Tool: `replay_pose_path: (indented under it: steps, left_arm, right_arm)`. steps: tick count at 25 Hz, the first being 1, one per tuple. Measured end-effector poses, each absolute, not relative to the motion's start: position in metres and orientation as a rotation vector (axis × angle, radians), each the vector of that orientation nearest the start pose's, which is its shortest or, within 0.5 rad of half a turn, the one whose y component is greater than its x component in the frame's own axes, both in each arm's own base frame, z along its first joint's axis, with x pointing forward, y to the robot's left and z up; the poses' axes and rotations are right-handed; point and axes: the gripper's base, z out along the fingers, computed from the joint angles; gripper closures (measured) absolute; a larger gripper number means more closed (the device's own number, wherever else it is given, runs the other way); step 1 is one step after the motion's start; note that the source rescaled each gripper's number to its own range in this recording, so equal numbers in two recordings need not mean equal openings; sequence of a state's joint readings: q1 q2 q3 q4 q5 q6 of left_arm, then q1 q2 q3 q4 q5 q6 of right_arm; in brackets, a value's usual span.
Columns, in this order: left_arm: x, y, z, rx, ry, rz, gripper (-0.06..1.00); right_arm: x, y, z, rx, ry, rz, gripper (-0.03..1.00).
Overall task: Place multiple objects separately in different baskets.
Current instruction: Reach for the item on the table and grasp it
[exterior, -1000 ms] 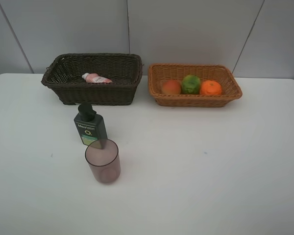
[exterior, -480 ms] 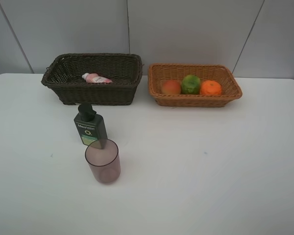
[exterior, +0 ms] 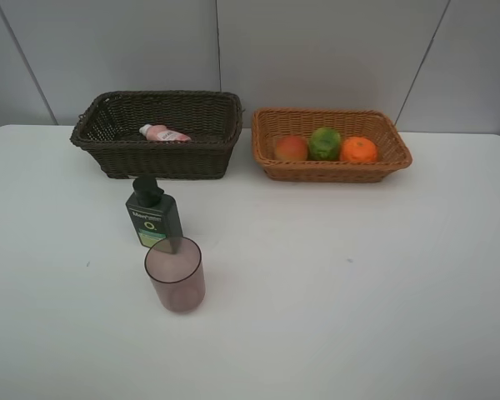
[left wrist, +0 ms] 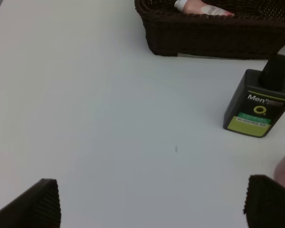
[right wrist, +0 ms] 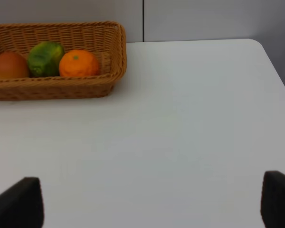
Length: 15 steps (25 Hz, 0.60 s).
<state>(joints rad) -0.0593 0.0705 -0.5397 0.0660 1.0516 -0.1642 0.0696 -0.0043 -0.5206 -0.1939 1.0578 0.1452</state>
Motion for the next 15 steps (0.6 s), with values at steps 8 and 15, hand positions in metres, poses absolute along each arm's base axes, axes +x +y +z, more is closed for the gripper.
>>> replay_pose_path:
  steps: [8,15]
  left_arm:
    - [0.076,0.0,0.315,-0.111,2.345,-0.037,-0.06]
    - [0.171,-0.026,0.312,0.319,2.609,0.029,-0.06]
  right_arm:
    - [-0.008,-0.016,0.284,0.087,2.001,-0.094,-0.03]
    - [-0.008,-0.016,0.284,0.087,2.001,-0.094,-0.03]
